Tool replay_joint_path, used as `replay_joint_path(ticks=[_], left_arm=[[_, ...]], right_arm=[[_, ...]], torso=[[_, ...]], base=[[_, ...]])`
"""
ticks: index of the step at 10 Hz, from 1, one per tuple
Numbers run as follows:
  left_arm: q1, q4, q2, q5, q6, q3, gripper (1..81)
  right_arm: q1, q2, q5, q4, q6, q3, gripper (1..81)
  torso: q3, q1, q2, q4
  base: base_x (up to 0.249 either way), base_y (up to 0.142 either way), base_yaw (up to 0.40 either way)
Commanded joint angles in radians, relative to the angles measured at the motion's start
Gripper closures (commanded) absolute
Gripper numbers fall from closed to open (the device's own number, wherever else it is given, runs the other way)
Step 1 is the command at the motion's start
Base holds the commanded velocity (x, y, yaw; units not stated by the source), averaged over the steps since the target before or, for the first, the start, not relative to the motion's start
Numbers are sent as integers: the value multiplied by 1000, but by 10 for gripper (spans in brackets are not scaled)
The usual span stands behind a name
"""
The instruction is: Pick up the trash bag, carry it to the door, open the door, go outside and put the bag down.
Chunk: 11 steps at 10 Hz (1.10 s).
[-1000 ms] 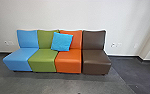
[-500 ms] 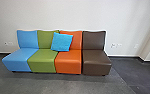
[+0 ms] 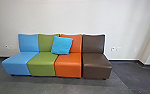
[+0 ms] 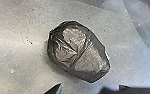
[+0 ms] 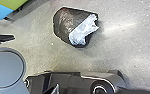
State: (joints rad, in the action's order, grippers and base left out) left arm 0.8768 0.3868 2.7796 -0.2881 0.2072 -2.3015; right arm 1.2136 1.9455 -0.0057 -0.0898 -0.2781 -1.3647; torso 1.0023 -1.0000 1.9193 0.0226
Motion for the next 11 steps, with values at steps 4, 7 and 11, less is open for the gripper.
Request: replay_joint_path(ticks=[4,7,11], left_arm=[[-212,33,11,-79,-2,-7,10],[-230,38,12,-92,-2,-23,10],[-317,49,23,-121,-3,-67,10]], right_arm=[[-73,-95,-39,12,-1,56,10],[-76,-106,-39,13,-1,61,10],[-97,-170,-39,15,-3,93,10]], torso=[[94,-111,188,0],[139,-152,262,0],[256,-220,392,0]], base=[[0,0,0],[0,0,0],[0,0,0]])
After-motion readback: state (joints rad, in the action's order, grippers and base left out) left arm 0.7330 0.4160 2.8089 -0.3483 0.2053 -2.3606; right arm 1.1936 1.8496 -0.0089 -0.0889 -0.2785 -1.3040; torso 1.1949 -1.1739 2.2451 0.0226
